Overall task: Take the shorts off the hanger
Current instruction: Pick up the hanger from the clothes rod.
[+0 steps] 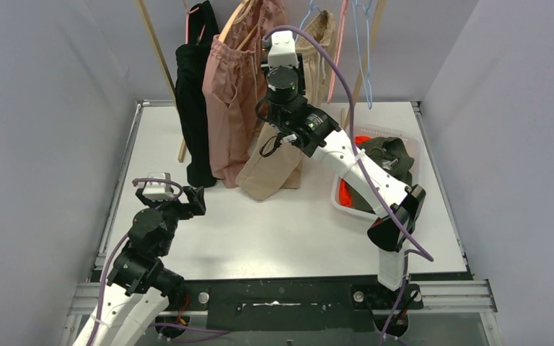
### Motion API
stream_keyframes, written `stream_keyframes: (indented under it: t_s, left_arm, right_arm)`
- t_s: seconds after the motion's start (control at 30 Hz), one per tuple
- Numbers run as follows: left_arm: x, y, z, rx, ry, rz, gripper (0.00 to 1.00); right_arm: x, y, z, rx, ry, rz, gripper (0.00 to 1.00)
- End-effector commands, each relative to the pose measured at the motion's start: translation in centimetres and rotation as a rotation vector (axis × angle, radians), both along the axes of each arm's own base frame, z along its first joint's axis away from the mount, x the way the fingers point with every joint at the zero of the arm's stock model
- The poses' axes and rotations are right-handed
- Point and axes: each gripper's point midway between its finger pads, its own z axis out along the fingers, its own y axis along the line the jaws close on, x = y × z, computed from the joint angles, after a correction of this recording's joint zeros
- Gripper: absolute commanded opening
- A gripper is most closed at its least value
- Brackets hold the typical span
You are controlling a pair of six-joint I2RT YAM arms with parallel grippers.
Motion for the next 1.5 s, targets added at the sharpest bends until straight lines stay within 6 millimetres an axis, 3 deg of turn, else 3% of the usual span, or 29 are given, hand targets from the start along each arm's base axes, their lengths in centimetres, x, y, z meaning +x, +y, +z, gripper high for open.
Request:
stream_keyframes:
  t_s: [0.0,0.17,0.2,0.23,0.27,0.43,0.5,0.63,0.73,0.87,1.1,1.13,1.2,1.27,1.47]
  left_arm:
    - [0.3,-0.5,1.5,-0.021,-0.042,-0.022,0.9]
    - [0.3,-0.6,1.6,-0.024,-0.045,-0.026,0.9]
    - [0.3,-0.6,1.6,-0.023,-0.046,-0.025,0.9]
    - [0.3,-0.5,1.6,-0.023,-0.048,-0.024,0.9]
    - [0.3,-0.5,1.6,-0.023,-0.049,-0.022,0.9]
    - [0.3,-0.6,1.6,-0.023,-0.05,-0.028,0.9]
    - [0.2,-0.5,1.6,-0.025,-0.049,-0.023,0.9]
    - [0.3,-0.4,1.5,-0.029,-0.042,-0.015,0.9]
    - [0.3,-0.5,1.4,-0.031,-0.039,-0.017,0.9]
    - [0.3,-0.5,1.5,-0.033,-0.042,-0.017,0.9]
    - [0.2,-0.6,1.5,-0.034,-0.046,-0.023,0.9]
    - [0.2,-0.6,1.5,-0.034,-0.045,-0.025,0.9]
    - [0.3,-0.6,1.5,-0.033,-0.047,-0.025,0.9]
    - [0.3,-0.6,1.5,-0.032,-0.047,-0.025,0.9]
    - [0.2,-0.5,1.5,-0.032,-0.049,-0.021,0.9]
  right_arm:
    - [-2.2,-2.9,6.8,0.132,-0.128,-0.034,0.0]
    - [-2.8,-1.2,4.7,0.157,-0.034,0.078,0.01]
    - [-3.0,-1.3,3.9,0.171,-0.013,0.079,0.13]
    - [-3.2,-1.5,3.5,0.198,0.001,0.076,0.32]
    - [-3.5,-1.7,3.2,0.228,0.017,0.092,0.43]
    - [-3.7,-2.0,2.6,0.337,0.056,0.136,0.6]
    - [-3.5,-2.3,2.9,0.382,0.07,0.135,0.71]
    - [-3.5,-2.6,5.2,0.43,0.048,0.149,0.75]
    - [-2.7,-2.9,5.5,0.437,0.053,0.143,0.77]
    - [-0.9,-3.9,4.2,0.438,0.091,0.097,0.76]
    - [1.2,-5.3,2.7,0.418,0.129,0.093,0.63]
    - [1.4,-5.0,2.7,0.407,0.13,0.111,0.59]
    - [1.9,-4.9,2.2,0.392,0.133,0.114,0.39]
    - [2.3,-5.0,2.2,0.377,0.126,0.111,0.26]
    - [2.1,-5.0,4.6,0.317,0.038,0.118,0.02]
